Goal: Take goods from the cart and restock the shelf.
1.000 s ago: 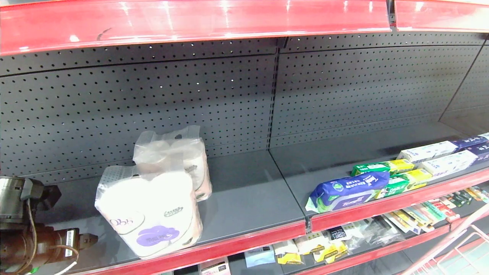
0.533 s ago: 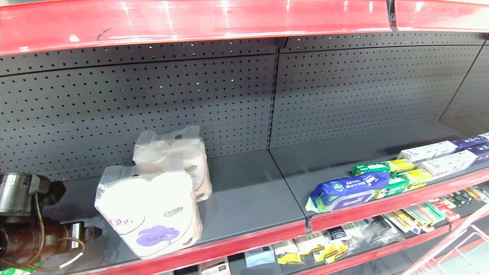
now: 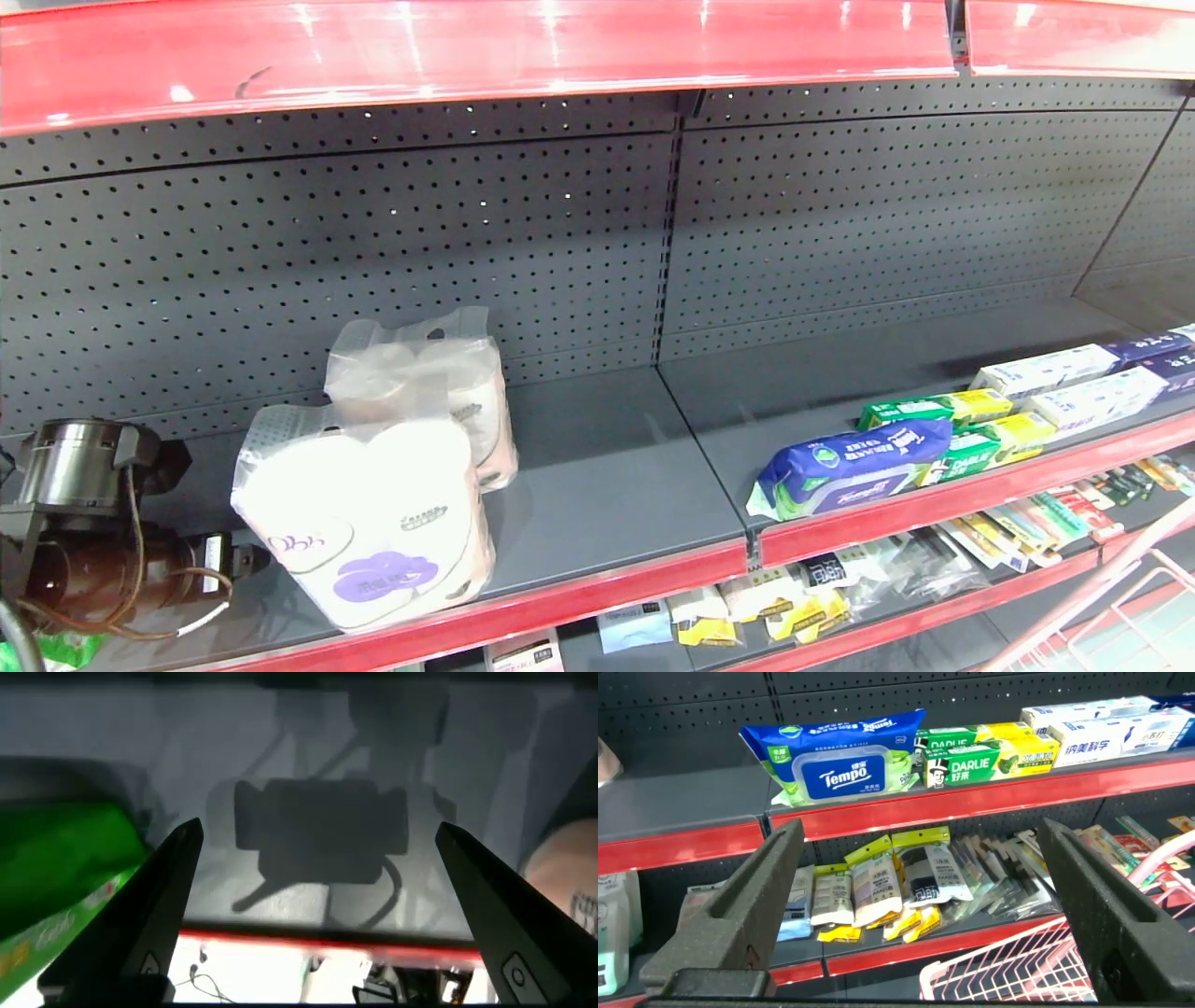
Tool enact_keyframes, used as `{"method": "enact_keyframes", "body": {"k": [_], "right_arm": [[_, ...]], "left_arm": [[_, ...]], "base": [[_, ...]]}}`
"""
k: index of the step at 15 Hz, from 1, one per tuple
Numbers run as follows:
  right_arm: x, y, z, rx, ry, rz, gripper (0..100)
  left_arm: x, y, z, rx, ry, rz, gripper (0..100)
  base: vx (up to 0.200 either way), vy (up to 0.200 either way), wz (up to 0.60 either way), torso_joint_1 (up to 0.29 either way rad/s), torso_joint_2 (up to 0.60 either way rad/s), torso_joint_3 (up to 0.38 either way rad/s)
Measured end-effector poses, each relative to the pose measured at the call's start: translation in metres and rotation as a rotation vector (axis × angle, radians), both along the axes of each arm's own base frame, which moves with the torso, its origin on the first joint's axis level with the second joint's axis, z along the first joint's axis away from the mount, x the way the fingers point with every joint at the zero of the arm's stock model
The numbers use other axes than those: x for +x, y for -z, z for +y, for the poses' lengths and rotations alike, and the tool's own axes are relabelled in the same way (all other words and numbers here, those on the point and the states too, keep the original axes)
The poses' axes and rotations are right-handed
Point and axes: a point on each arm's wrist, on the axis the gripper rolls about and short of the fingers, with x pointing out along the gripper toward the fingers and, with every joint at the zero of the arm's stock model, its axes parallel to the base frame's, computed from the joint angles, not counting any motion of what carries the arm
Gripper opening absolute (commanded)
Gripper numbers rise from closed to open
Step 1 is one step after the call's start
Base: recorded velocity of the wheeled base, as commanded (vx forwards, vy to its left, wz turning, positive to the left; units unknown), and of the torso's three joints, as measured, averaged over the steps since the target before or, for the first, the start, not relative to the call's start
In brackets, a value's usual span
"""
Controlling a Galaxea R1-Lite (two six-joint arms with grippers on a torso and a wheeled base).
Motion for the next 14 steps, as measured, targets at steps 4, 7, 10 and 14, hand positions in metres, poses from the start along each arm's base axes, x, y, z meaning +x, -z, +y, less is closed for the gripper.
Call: {"method": "enact_keyframes", "body": {"k": [4,7,10,14], "right_arm": [[0.0,0.0,0.0,0.0,0.0,0.0,100],[0.0,0.0,0.0,0.0,0.0,0.0,100],[0.0,0.0,0.0,0.0,0.0,0.0,100],[0.0,0.0,0.0,0.0,0.0,0.0,100]], "left_arm": [[0.011,0.004,-0.004,-0.037,0.047,0.007,100],[0.015,0.007,-0.006,-0.057,0.071,0.019,100],[0.02,0.012,-0.013,-0.068,0.103,0.029,100],[0.026,0.014,-0.021,-0.074,0.142,0.035,100]], "base": [[0.0,0.0,0.0,0.0,0.0,0.0],[0.0,0.0,0.0,0.0,0.0,0.0],[0.0,0.0,0.0,0.0,0.0,0.0],[0.0,0.0,0.0,0.0,0.0,0.0]]}}
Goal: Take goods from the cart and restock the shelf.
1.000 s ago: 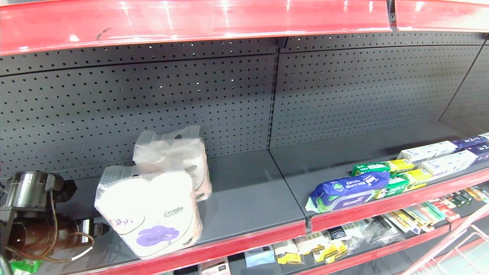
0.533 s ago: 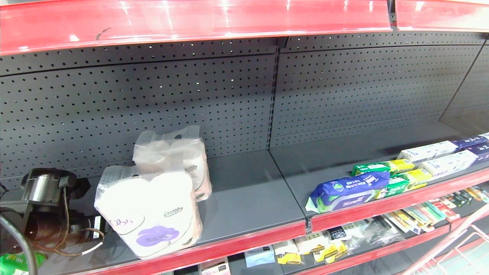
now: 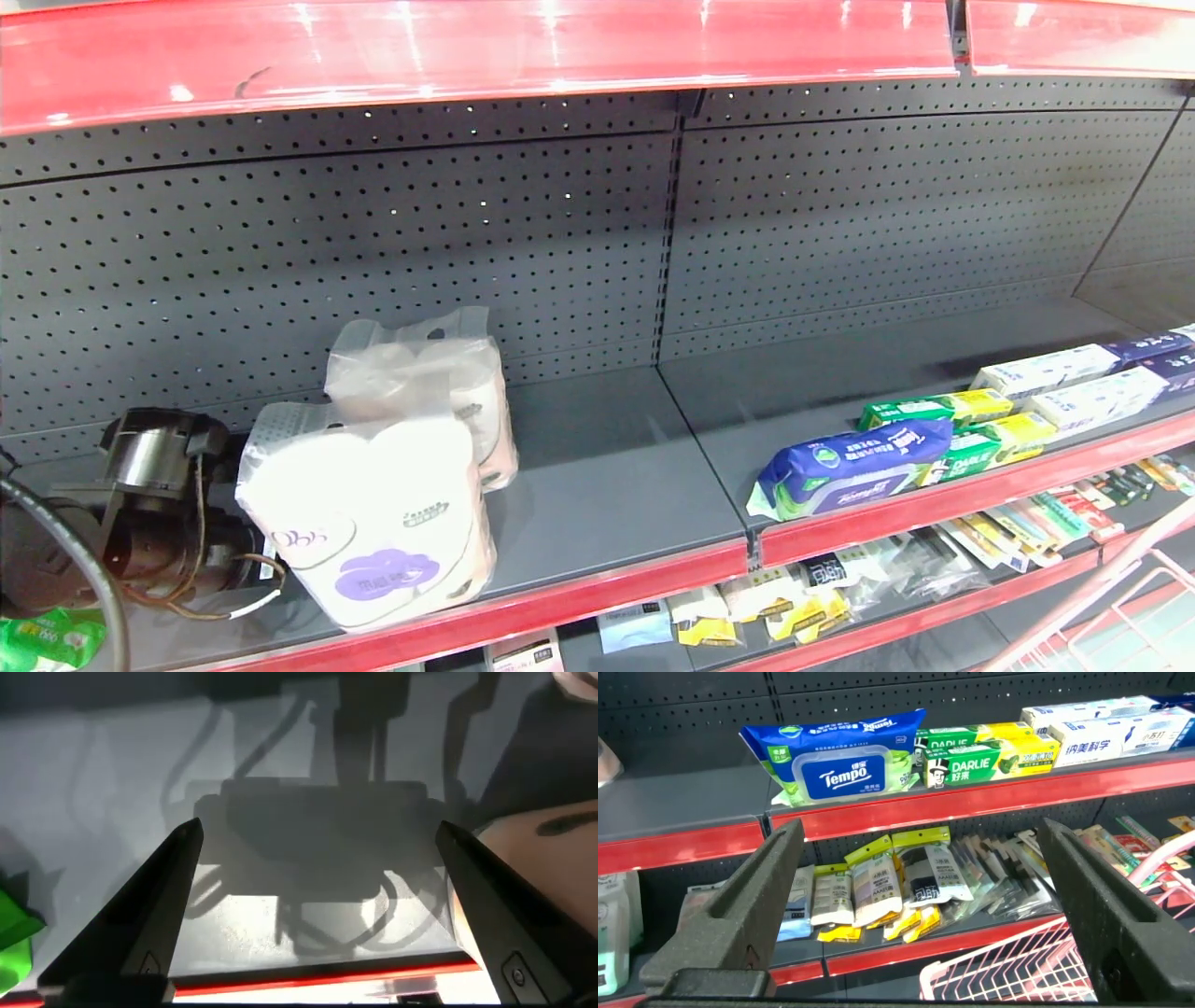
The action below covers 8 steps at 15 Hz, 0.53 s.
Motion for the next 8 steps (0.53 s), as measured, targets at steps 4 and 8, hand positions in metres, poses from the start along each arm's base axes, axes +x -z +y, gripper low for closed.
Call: {"method": "enact_keyframes", "body": {"k": [4,8], "right_arm": [[0.0,0.0,0.0,0.0,-0.001,0.0,100],[0.0,0.0,0.0,0.0,0.0,0.0,100]], "left_arm": [[0.0037,0.0014,-0.0025,-0.001,0.013,0.003,100],[0.0055,0.0012,-0.006,-0.001,0.028,0.001,100]], "base": [[0.0,0.0,0.0,0.0,0.0,0.0],[0.0,0.0,0.0,0.0,0.0,0.0]]}}
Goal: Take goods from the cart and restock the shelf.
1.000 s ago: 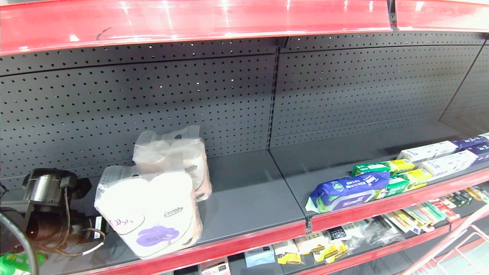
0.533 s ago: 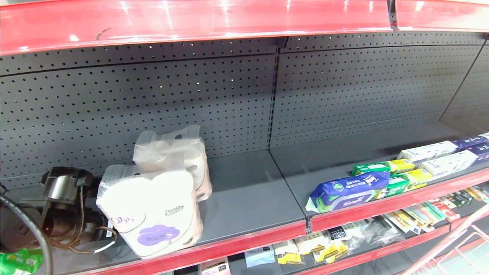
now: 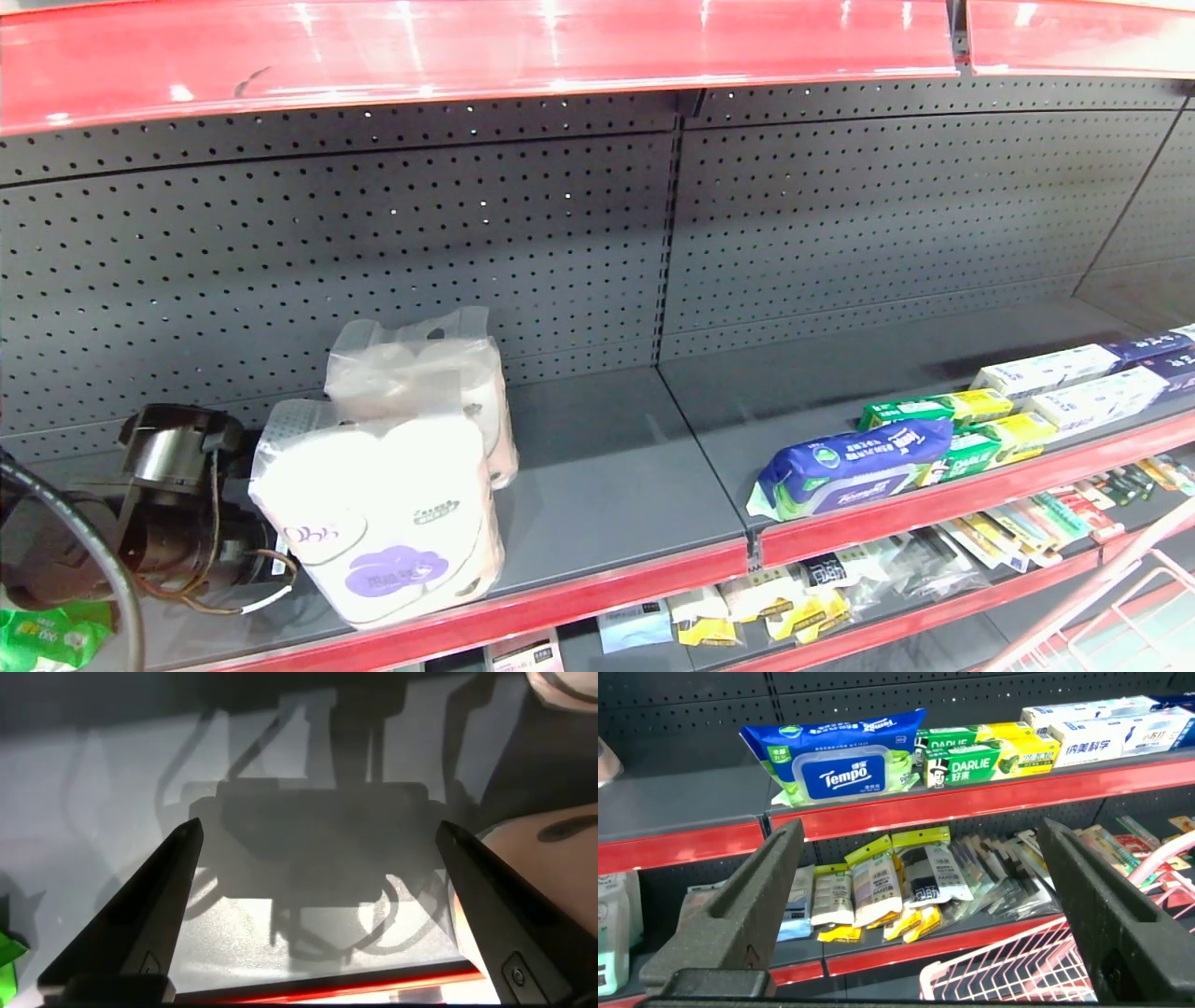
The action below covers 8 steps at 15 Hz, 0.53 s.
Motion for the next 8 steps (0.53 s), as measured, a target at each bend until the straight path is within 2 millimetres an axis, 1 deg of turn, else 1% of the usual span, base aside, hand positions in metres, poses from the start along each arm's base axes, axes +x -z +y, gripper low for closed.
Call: {"method": "enact_keyframes", "body": {"k": [8], "right_arm": [[0.0,0.0,0.0,0.0,-0.001,0.0,100]], "left_arm": [[0.0007,-0.0005,-0.005,0.0,0.021,-0.002,100]], "base": [[0.0,0.0,0.0,0.0,0.0,0.0]]}}
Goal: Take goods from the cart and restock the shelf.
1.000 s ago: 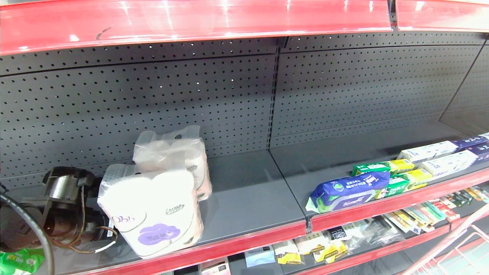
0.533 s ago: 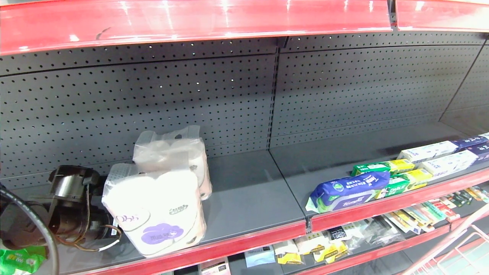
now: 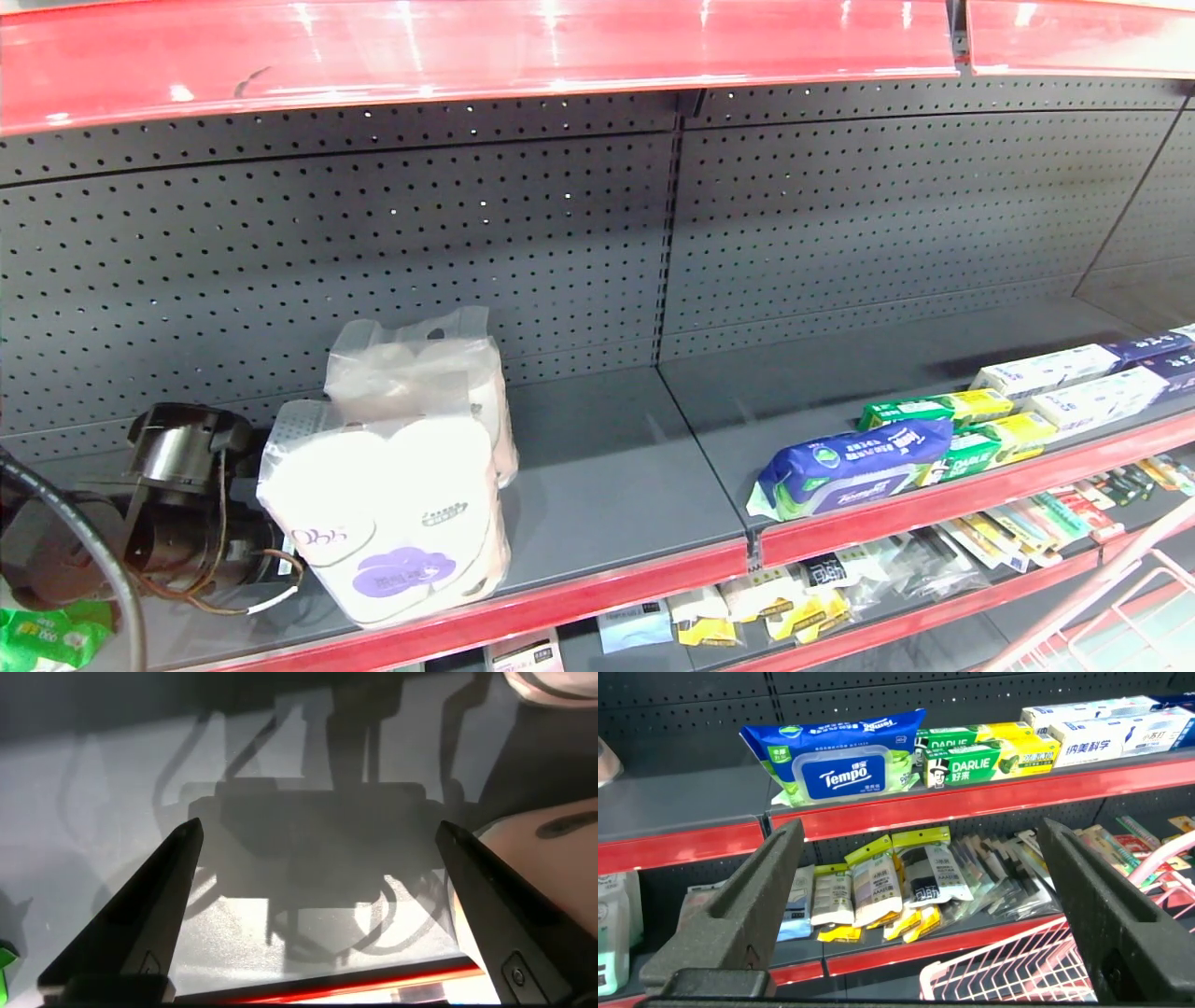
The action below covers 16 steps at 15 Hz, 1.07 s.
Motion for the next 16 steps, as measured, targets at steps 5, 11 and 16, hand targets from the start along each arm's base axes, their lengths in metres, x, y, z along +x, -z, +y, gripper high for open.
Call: {"method": "enact_keyframes", "body": {"k": [5,11,16], "right_arm": [[0.0,0.0,0.0,0.0,0.0,0.0,100],[0.0,0.0,0.0,0.0,0.0,0.0,100],[0.0,0.0,0.0,0.0,0.0,0.0,100]], "left_arm": [[0.0003,-0.0008,-0.0003,0.001,0.002,-0.005,100],[-0.0008,-0.0007,-0.0036,0.002,0.016,-0.004,100],[-0.0006,-0.0024,-0.0024,0.006,0.01,-0.011,100]], "base": [[0.0,0.0,0.0,0.0,0.0,0.0],[0.0,0.0,0.0,0.0,0.0,0.0],[0.0,0.0,0.0,0.0,0.0,0.0]]}}
